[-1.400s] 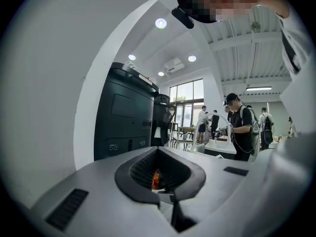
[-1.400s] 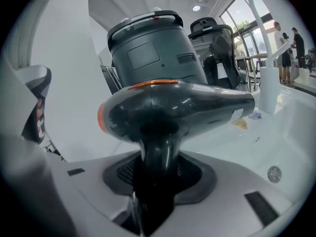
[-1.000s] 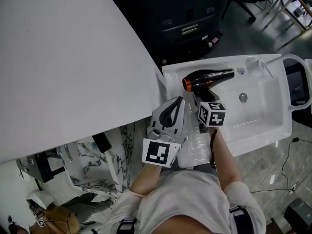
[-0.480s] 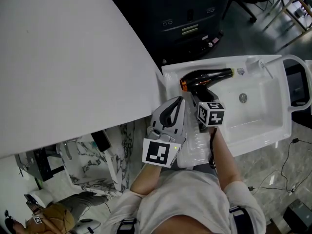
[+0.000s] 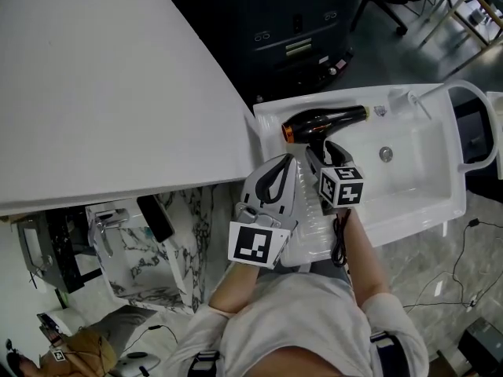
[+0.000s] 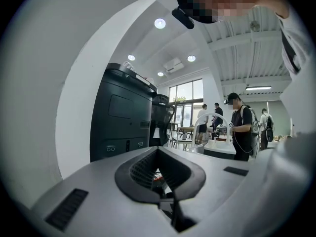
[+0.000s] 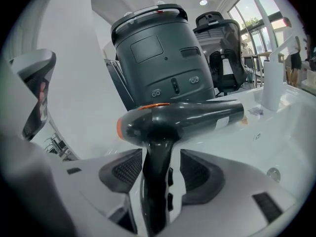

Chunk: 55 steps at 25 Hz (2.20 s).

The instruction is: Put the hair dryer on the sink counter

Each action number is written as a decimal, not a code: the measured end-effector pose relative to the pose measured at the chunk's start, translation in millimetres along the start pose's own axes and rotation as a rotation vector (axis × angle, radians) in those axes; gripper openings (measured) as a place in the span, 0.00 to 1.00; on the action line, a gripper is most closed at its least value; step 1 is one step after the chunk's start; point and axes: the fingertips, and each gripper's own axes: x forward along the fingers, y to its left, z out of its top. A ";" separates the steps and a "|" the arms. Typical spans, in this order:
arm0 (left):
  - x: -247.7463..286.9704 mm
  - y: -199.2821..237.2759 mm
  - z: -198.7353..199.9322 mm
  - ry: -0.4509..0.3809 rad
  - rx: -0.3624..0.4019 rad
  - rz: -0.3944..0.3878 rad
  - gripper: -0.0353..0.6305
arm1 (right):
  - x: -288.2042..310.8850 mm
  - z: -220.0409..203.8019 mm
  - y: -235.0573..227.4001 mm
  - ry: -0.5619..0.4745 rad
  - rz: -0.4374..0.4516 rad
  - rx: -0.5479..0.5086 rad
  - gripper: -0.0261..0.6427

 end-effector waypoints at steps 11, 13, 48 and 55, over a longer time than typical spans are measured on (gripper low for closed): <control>-9.1 -26.6 0.5 0.006 0.039 -0.003 0.07 | -70.6 26.2 6.4 -0.117 0.025 -0.052 0.07; -10.7 -33.4 1.4 0.003 0.037 -0.004 0.07 | -87.5 35.1 8.3 -0.149 0.029 -0.077 0.06; -43.6 -173.3 47.3 -0.073 0.122 -0.149 0.07 | -347.9 98.3 23.3 -0.582 -0.021 -0.209 0.05; -50.2 -185.4 52.0 -0.082 0.136 -0.159 0.07 | -360.8 94.9 29.0 -0.602 -0.023 -0.231 0.05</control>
